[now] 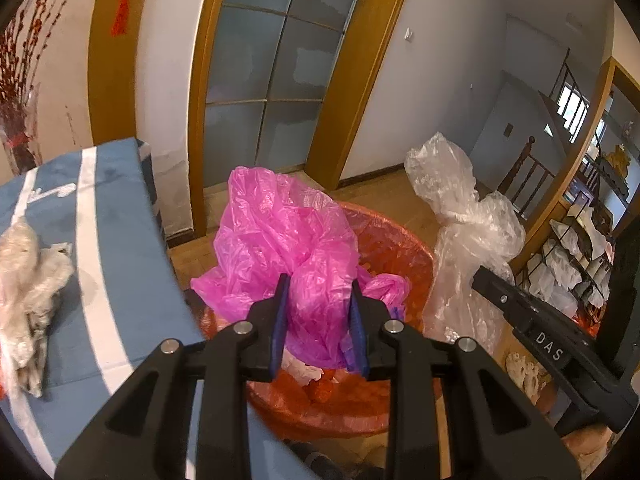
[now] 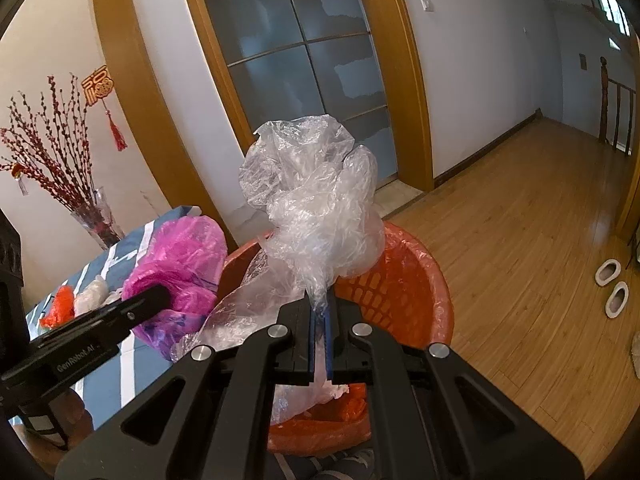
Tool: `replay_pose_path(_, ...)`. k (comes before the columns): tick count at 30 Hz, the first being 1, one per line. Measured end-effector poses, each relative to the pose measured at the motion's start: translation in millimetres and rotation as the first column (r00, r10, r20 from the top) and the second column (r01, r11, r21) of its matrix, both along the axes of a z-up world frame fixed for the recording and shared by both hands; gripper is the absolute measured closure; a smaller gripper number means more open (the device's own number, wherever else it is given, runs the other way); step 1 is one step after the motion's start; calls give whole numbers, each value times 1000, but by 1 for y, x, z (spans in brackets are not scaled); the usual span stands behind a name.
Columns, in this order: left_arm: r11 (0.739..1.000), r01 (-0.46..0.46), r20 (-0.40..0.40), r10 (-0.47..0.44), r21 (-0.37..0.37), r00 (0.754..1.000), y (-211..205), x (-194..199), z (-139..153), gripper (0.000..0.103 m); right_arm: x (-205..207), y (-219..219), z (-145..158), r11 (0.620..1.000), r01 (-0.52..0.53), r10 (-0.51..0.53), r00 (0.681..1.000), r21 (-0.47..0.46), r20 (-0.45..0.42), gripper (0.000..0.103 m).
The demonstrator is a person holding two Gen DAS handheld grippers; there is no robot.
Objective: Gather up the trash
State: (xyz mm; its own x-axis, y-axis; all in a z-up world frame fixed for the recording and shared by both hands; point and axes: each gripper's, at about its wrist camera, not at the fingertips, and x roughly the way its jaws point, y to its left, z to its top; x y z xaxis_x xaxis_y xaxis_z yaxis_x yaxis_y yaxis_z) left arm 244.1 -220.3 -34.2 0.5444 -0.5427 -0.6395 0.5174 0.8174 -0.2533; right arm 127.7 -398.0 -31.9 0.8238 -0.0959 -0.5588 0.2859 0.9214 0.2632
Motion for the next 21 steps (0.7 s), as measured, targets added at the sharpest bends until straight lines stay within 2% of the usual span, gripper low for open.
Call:
replay_pose_path(4, 1000, 5, -22, -5, 13, 1000, -4, 8, -11, 71, 6, -4, -7, 1000, -3, 3, 1000, 21, -14, 99)
replay_pose_path(6, 1000, 1, -32, -1, 17, 1000, -4, 13, -15, 67, 7, -5, -10, 1000, -1, 1, 1000, 29, -20, 93)
replay_pose_path(7, 1000, -1, -36, 2, 20, 999, -3, 14, -17, 63, 7, -5, -11, 999, 2, -1, 1000, 32, -23, 83)
replay_pose_path(8, 1000, -8, -42, 9, 26, 999, -1, 16, -20, 58, 6, -7, -13, 999, 7, -6, 1000, 35, -23, 66)
replay_pose_path(10, 999, -15, -47, 16, 30, 999, 1, 17, -22, 53, 3, -9, -15, 999, 22, -21, 1000, 36, -16, 53)
replay_pose_path(15, 998, -48, -53, 50, 45, 997, 18, 17, -24, 48, -3, -13, -17, 998, 49, -48, 998, 35, -31, 53)
replay_pose_path(21, 992, -107, -22, 108, 69, 994, 45, 7, -17, 41, -9, -10, -7, 998, 64, -63, 998, 9, -22, 53)
